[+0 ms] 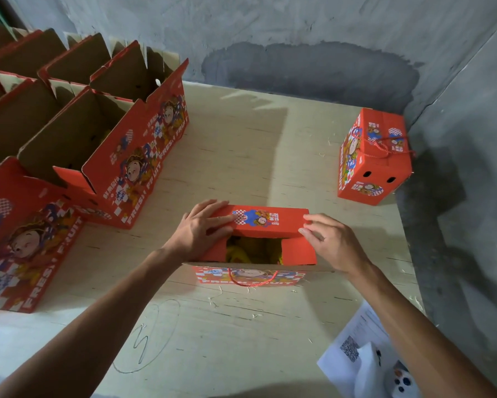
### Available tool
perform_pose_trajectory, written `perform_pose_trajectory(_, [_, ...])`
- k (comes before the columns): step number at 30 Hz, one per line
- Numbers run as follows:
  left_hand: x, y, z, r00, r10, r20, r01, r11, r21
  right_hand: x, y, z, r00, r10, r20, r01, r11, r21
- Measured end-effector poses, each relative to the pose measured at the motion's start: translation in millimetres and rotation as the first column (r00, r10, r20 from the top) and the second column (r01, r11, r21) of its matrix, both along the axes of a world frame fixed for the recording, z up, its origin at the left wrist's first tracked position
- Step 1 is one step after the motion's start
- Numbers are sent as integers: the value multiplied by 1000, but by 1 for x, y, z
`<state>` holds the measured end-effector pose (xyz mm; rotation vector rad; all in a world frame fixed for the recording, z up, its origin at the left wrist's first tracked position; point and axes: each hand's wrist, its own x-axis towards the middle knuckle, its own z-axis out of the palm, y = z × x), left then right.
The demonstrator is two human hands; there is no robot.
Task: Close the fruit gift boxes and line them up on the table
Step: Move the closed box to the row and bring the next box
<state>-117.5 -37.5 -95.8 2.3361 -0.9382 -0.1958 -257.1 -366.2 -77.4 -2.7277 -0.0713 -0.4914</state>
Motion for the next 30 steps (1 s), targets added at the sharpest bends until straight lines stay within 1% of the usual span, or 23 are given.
perform_pose_trajectory(2, [1,2,-2,999,-28,-18,28,1000,6,5,6,2,998,-45,-44,45,999,6])
perform_pose_trajectory(5, [1,4,0,996,-90,-24,91,995,35,13,9,1,994,-32,-104,36,999,29])
perform_pose_trajectory(6, [1,4,1,995,-92,-33,93,995,40,14,9,-1,991,-13,-135,21,998,56])
perform_pose_trajectory(8, [-1,3,5,996,-77,-53,78,997,19,13,7,-4,979,23,-201,10,987,162])
perform_pose_trajectory(10, [-2,3,7,996,-75,-58,74,997,-13,14,6,-4,971,49,-232,6,973,230])
perform_pose_trajectory(13, [-1,2,6,995,-97,-9,97,995,-35,16,9,-5,968,40,-246,-2,988,154])
perform_pose_trajectory(16, [4,0,3,995,-93,35,94,995,-23,16,13,-2,967,17,-253,15,992,122])
perform_pose_trajectory(20, [5,1,-1,993,-111,36,111,994,-13,16,15,-1,966,15,-258,11,995,98])
perform_pose_trajectory(26, [3,0,4,998,-69,7,69,994,-86,20,12,1,953,42,-299,34,969,246])
perform_pose_trajectory(27, [1,0,4,998,-70,11,71,993,-92,19,13,1,954,51,-297,43,952,304])
perform_pose_trajectory(28, [1,1,3,997,-72,13,73,992,-100,16,14,0,950,66,-304,61,919,390])
perform_pose_trajectory(30, [0,1,4,998,-64,0,64,991,-117,8,18,0,940,92,-327,126,801,586])
